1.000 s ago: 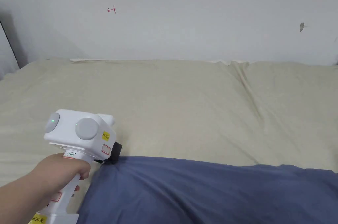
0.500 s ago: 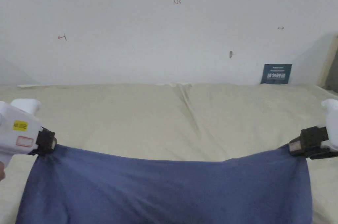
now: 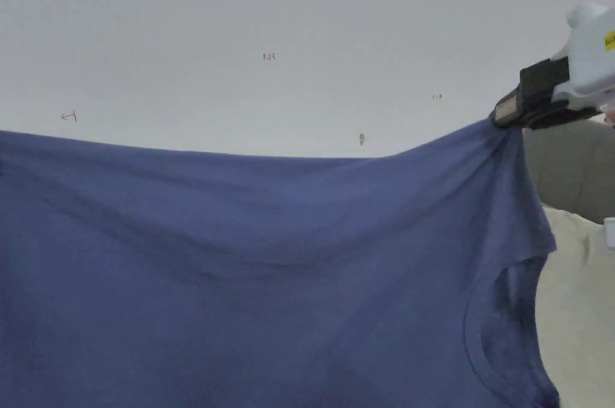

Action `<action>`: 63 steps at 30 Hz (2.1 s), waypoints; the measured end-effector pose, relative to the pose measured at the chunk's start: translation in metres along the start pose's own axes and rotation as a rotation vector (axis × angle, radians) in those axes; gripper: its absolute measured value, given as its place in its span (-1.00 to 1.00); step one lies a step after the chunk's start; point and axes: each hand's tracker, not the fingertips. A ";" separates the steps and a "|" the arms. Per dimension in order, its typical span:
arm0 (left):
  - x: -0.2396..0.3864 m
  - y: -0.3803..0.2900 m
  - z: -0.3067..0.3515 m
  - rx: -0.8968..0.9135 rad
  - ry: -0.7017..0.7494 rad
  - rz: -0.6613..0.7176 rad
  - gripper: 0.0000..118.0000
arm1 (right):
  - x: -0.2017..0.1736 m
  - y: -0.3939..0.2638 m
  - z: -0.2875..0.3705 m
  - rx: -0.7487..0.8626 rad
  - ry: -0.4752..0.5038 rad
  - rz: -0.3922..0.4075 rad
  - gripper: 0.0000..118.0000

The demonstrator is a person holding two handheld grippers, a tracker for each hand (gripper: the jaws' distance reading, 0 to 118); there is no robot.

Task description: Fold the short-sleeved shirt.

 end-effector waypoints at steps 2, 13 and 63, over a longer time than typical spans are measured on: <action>0.000 0.021 0.006 0.060 -0.004 0.037 -0.86 | -0.009 0.025 0.002 0.034 -0.010 0.010 -0.96; -0.003 0.135 -0.047 0.194 0.074 0.044 -0.86 | -0.064 0.150 -0.048 0.245 -0.122 0.075 -0.96; 0.007 -0.286 0.014 -0.333 -0.231 -0.053 -0.86 | 0.056 -0.311 0.002 -0.388 0.100 0.123 -0.96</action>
